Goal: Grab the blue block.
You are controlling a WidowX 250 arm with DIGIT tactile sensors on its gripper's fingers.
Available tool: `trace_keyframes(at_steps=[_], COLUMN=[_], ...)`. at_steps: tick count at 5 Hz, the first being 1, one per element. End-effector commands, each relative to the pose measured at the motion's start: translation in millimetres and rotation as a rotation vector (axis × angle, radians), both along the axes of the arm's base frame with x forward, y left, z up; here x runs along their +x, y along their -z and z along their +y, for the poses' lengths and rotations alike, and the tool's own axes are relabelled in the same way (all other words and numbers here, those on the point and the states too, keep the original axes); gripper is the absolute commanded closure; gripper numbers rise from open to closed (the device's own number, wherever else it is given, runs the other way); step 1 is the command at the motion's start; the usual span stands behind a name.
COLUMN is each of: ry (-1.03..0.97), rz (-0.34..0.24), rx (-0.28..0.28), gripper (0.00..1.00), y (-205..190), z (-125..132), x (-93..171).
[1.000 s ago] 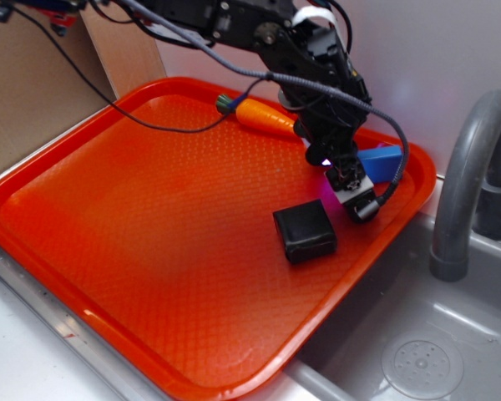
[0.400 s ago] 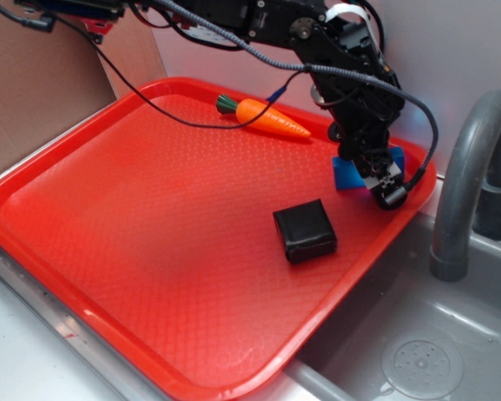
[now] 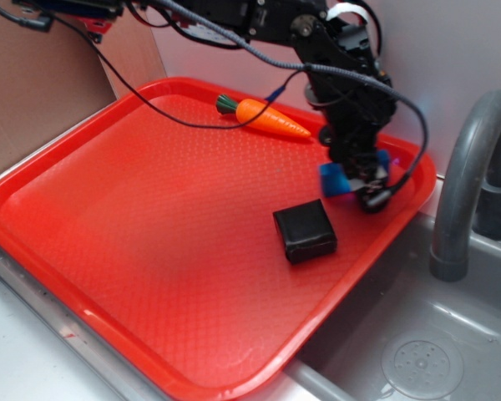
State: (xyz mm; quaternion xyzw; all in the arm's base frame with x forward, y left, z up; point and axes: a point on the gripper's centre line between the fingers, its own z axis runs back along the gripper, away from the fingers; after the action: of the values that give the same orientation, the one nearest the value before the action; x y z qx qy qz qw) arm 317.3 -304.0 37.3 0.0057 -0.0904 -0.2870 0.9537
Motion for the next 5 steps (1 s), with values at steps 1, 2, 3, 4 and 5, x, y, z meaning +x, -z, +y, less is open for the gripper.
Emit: trace_keyframes(at_steps=[1, 2, 3, 4, 5], ry=[-0.159, -0.231, -0.383, -0.421, -0.490], rz=[0.024, 0.035, 0.039, 0.057, 0.034], rx=[-0.119, -0.133, -0.137, -0.240, -0.224], gripper=[1.00, 1.00, 1.00, 1.00, 1.00], y=[-100.4, -123.9, -156.4, -166.9, -183.1], z=[46.8, 74.5, 120.8, 154.5, 177.2], x=[-40.8, -64.2, -97.1, -118.1, -136.2])
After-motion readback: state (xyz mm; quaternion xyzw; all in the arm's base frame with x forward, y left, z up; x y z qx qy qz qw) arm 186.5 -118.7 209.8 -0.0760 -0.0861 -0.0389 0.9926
